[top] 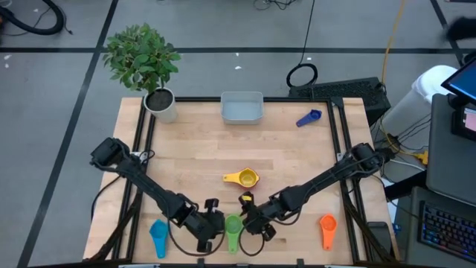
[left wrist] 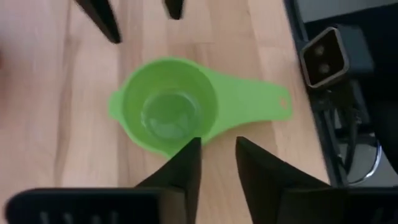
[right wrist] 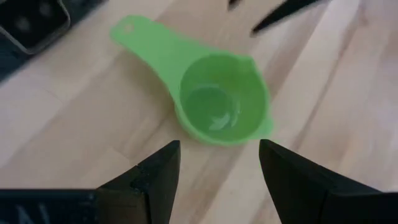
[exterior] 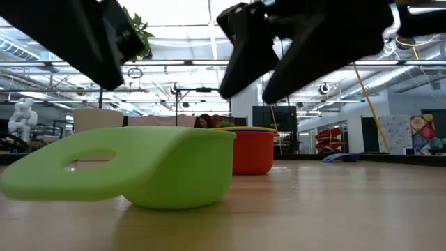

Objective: Nest measuring cups in basket
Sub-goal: Stack the green measuring cup on top of the yellow measuring cup

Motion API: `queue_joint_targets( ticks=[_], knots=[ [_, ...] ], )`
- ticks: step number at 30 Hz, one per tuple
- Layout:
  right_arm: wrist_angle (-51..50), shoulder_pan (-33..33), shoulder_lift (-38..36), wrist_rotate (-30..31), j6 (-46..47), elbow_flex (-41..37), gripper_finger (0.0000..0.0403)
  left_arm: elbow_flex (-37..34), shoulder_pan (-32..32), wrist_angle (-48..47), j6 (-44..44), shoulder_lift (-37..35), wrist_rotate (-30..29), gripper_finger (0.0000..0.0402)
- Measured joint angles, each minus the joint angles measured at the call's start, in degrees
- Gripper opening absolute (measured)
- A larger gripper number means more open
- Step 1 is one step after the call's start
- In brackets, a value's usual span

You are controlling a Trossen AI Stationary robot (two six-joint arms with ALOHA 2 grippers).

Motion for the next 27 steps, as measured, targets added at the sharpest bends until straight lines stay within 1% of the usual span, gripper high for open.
queue_joint_targets(
  ticks=[5,8,11,14,19,21,27],
  knots=[
    [-1.9,-0.2,-2.8,2.8,0.5,0.0,0.0212,0.0,1.3,0.2,1.3,0.0,0.0,0.0038],
    [-2.5,-0.2,-4.6,3.1,1.2,0.0,0.0212,0.0,2.0,0.2,1.5,0.5,0.4,0.0007],
    [-3.4,-0.2,-6.1,4.4,1.9,0.0,0.021,0.0,2.5,0.4,2.4,0.7,0.5,0.0009],
    [-4.9,0.0,-7.1,6.1,1.8,0.0,0.0205,0.0,2.9,0.4,2.4,1.7,1.9,0.001],
    [-4.3,0.0,-7.9,6.4,1.9,0.0,0.0198,0.0,3.7,2.4,2.4,3.6,4.2,0.0005],
    [-4.6,0.1,-7.8,7.2,1.9,0.0,0.0197,0.0,4.0,2.7,2.3,4.5,4.4,0.0006],
    [-4.4,0.2,-7.9,7.2,1.9,0.0,0.0196,0.0,4.8,2.7,2.6,5.0,4.1,0.0004]
  ],
)
